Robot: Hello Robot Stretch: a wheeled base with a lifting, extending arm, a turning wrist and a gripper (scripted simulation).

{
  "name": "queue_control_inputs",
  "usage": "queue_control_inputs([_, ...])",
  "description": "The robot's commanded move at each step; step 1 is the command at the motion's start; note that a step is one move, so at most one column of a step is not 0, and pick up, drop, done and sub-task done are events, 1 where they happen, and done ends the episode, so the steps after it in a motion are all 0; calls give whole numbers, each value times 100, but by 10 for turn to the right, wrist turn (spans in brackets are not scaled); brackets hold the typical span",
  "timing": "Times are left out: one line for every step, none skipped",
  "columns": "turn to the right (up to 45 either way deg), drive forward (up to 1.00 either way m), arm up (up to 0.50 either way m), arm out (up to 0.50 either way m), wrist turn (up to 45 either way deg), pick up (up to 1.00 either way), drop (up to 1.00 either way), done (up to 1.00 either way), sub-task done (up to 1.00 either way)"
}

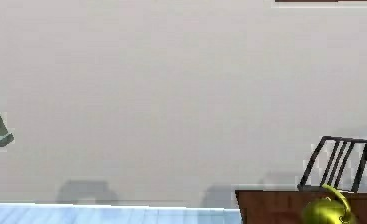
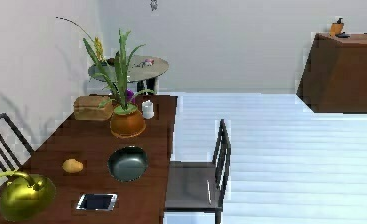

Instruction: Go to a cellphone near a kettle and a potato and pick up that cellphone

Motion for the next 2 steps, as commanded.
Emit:
queue_control_inputs([-240, 0, 0, 0, 0, 0, 0, 0, 0])
queue_control_inputs([0, 0, 50, 0, 0, 0, 0, 0, 0])
